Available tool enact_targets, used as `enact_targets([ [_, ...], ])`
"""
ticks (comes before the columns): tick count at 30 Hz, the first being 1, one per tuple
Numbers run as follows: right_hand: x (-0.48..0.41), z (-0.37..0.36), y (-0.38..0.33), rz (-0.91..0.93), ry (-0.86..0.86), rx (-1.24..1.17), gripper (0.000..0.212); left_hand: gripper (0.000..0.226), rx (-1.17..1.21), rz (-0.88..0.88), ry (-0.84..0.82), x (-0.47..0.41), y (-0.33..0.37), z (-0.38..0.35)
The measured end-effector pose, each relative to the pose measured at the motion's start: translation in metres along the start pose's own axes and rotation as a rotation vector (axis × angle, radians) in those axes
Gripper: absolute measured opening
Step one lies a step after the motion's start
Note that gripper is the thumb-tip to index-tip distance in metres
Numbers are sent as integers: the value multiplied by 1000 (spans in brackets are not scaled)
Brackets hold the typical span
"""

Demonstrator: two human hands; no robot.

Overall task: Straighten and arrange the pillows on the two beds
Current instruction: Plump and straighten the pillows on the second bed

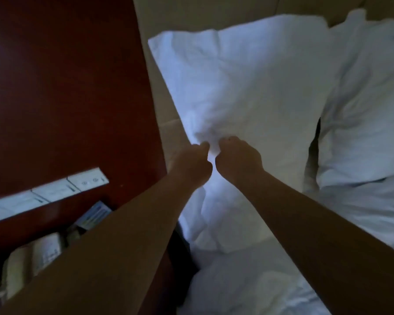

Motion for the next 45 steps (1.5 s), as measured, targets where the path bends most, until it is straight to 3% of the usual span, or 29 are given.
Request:
enact_targets([
  [4,59,-89,-8,-24,-163,109,24,24,-53,-12,-211,53,-49,-91],
  [10,138,-227,-14,20,-429,176,16,18,-27,80,-374,112,-107,-201],
  [15,145,-307,-34,154,-504,192,30,19,-91,169,-389,110,-150,-269],
  [20,130,-369,-36,94,-575,69,53,27,83,462,-357,88,-181,-319],
  [24,113,-391,-31,37,-571,-17,42,33,121,517,-425,74,-184,-342],
  [28,108,-388,-35,105,-590,94,25,36,84,523,-436,76,-187,-350],
  [31,112,-388,-48,192,-640,172,25,35,95,542,-447,92,-190,-349],
  [34,130,-396,-62,199,-736,165,29,35,213,690,-470,125,-197,-354],
  [40,154,-392,-59,239,-706,202,30,34,346,726,-518,151,-192,-366],
  [45,167,-370,-71,280,-718,162,37,33,263,671,-508,163,-195,-348],
])
Point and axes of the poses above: each hand's wrist, its own x-axis away from the middle knuckle, its own z-axis out of the back of the hand, y = z × x, the point moved 7 cm from there along -x, towards the middle knuckle, and after that the axes turned 12 degrees about x, right-handed, at the moved point
